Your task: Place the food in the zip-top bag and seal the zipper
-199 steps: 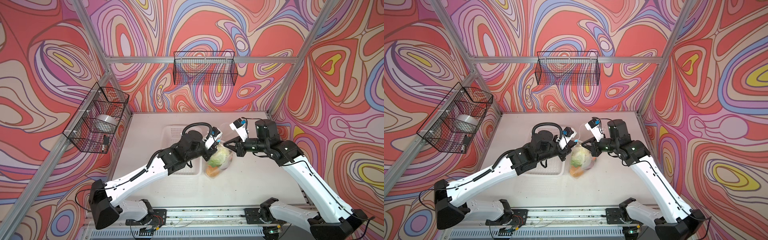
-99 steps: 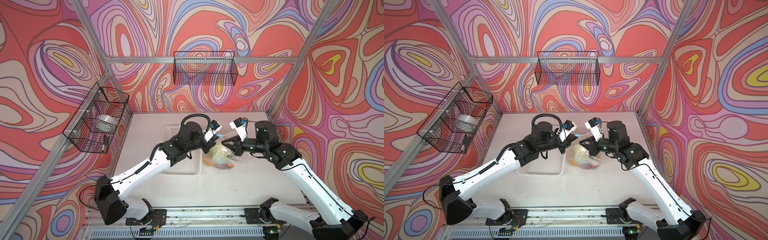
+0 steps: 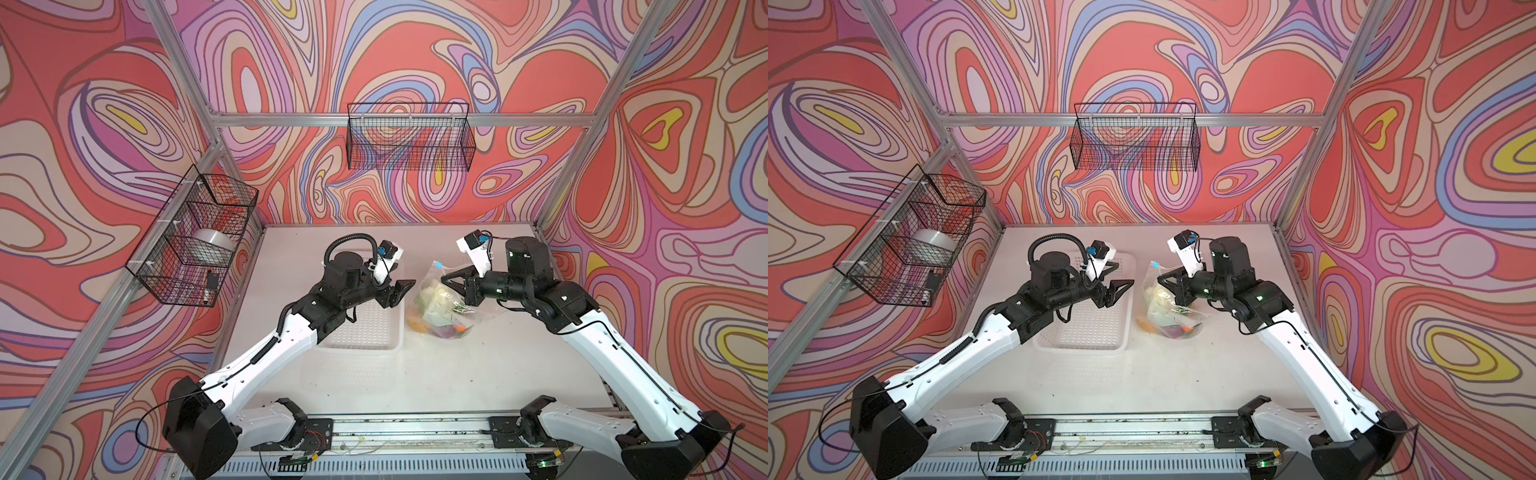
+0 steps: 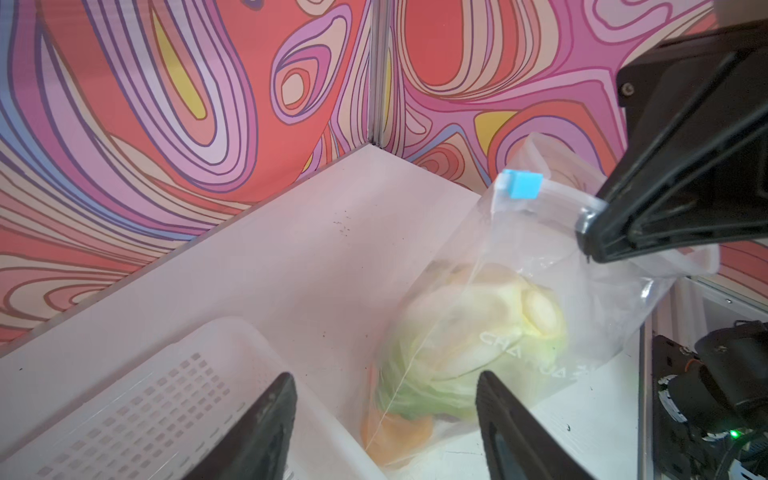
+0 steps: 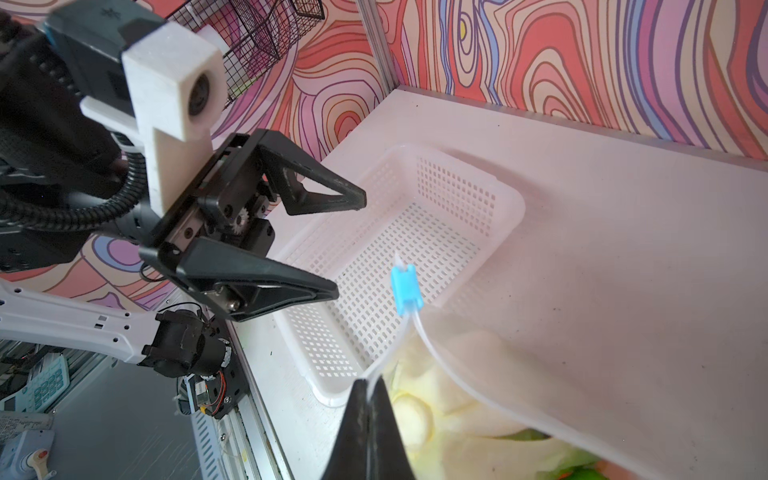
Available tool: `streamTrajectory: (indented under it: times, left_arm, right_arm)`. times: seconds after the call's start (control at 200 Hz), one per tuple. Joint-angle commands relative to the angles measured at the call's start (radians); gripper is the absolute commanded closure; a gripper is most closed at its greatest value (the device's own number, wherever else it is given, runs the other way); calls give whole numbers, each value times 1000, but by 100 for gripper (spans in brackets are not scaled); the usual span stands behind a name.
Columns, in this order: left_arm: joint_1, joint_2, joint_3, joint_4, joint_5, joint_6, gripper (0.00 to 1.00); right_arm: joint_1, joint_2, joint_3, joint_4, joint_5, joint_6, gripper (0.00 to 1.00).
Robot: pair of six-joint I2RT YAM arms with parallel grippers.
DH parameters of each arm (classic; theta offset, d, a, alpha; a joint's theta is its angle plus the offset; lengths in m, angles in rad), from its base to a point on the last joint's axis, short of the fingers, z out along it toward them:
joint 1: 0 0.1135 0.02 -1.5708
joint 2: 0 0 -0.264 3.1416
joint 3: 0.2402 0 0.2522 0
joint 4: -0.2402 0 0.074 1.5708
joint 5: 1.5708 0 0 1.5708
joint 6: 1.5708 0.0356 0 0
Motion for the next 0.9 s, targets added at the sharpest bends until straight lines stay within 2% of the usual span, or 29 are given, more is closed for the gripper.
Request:
streamTrajectory:
  times: [0.0, 0.11, 0.295, 0.376, 0.501, 0.656, 0.701, 0.806, 0.896]
  left_arm:
    - [19, 22, 3, 161, 175, -40, 28]
    - [49, 88, 23, 247, 304, -104, 33]
    - [57, 186, 110, 230, 427, -168, 46]
    - [56, 218, 129, 249, 456, -199, 48]
    - [56, 262, 164, 263, 497, -238, 60]
    - [56, 281, 182, 277, 519, -270, 68]
    - [56, 281, 184, 276, 517, -275, 74]
    - [56, 289, 196, 244, 537, -277, 100]
    - [56, 292, 200, 227, 549, -283, 100]
  right_arm:
    - [7, 2, 25, 3, 4, -8, 100]
    - [7, 11, 32, -8, 17, -17, 100]
    - [7, 18, 41, -37, 22, -41, 100]
    - [7, 18, 39, -39, 22, -47, 100]
    - [6, 20, 39, -42, 28, -50, 100]
    - [7, 16, 35, -43, 45, -56, 100]
    - [7, 16, 33, -43, 49, -58, 100]
    - [6, 19, 33, -46, 55, -60, 100]
    - [7, 22, 34, -42, 57, -60, 100]
